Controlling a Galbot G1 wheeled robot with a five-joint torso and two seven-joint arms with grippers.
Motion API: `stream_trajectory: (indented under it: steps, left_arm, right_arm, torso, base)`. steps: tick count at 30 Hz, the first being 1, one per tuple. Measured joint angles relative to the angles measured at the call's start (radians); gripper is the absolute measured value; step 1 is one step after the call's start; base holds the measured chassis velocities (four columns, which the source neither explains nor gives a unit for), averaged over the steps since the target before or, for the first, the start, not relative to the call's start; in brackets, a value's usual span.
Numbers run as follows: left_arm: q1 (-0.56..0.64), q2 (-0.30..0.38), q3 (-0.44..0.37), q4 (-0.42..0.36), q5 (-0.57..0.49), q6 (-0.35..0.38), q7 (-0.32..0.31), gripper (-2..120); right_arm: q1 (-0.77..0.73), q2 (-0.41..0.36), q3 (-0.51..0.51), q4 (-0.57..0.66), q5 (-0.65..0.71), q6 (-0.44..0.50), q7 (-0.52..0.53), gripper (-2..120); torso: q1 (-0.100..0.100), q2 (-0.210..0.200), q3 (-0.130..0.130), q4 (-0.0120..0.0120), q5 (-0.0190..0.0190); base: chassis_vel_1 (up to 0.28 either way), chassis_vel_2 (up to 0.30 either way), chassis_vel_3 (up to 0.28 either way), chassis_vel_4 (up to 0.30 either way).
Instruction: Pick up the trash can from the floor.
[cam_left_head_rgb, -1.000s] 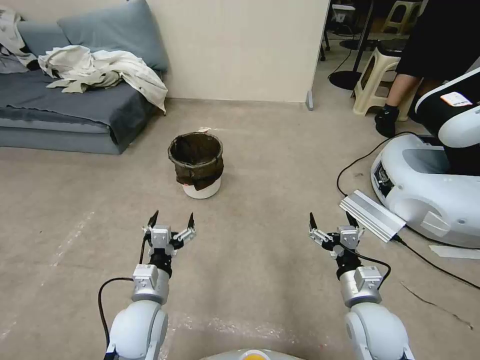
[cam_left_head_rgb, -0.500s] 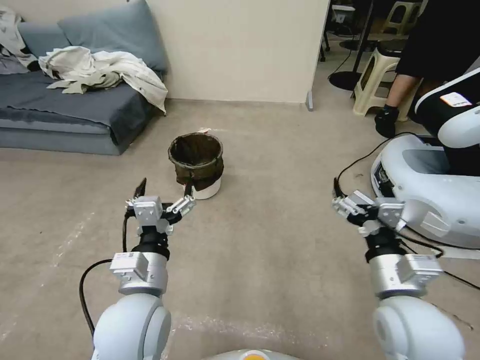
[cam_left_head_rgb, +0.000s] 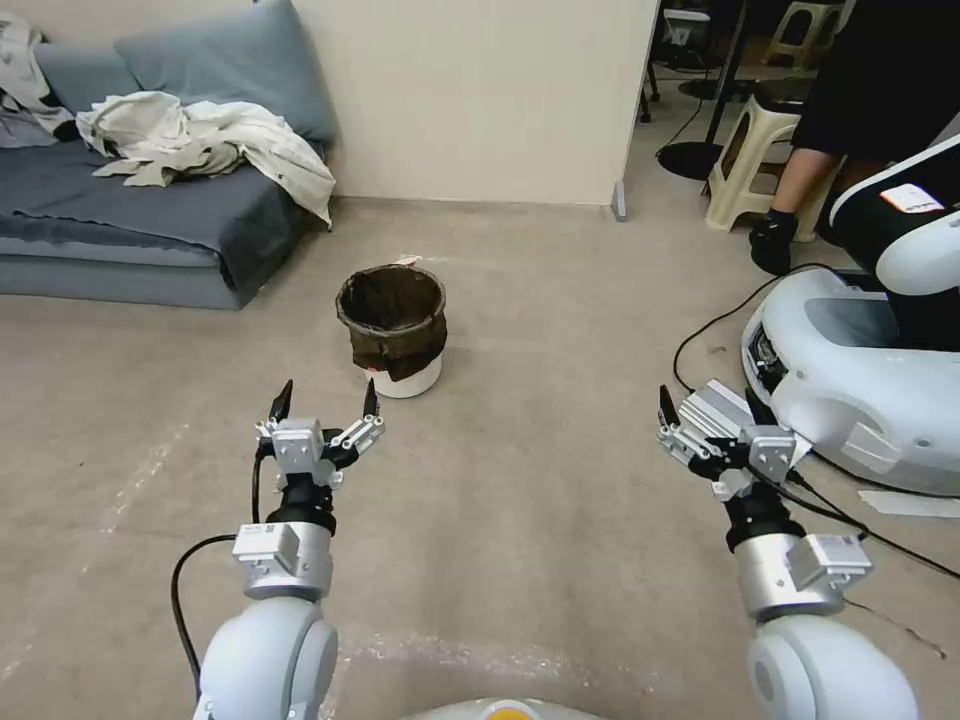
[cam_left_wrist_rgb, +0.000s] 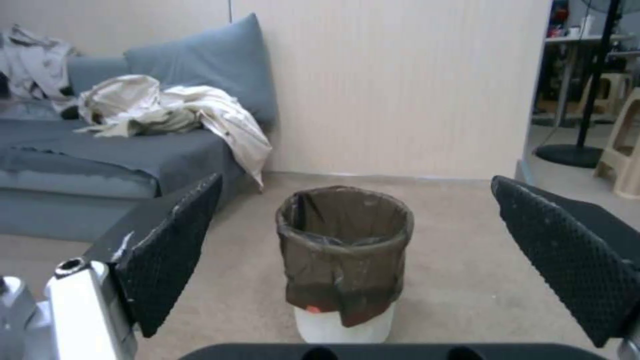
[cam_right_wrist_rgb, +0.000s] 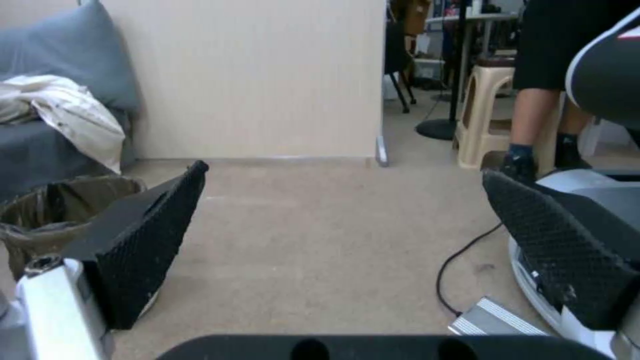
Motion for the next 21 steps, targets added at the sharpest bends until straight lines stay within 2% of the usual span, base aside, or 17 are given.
stream_trajectory:
  steps: [6,21]
  left_arm:
    - [0.004,-0.001,-0.004,-0.008,0.039,0.001,0.001,100]
    - [0.004,-0.002,0.004,-0.009,0.045,0.003,0.001,100]
  right_arm:
    - [0.001,0.004,-0.002,0.01,0.003,0.002,0.015,100]
    - [0.0,0.004,-0.003,0.021,-0.018,-0.012,0.016,100]
  torso:
    - [0.0,0.0,0.0,0.0,0.0]
    - [0.0,0.0,0.0,0.0,0.0]
  base:
    - [0.0,0.0,0.0,0.0]
    - [0.026,0.022,0.019,0.025]
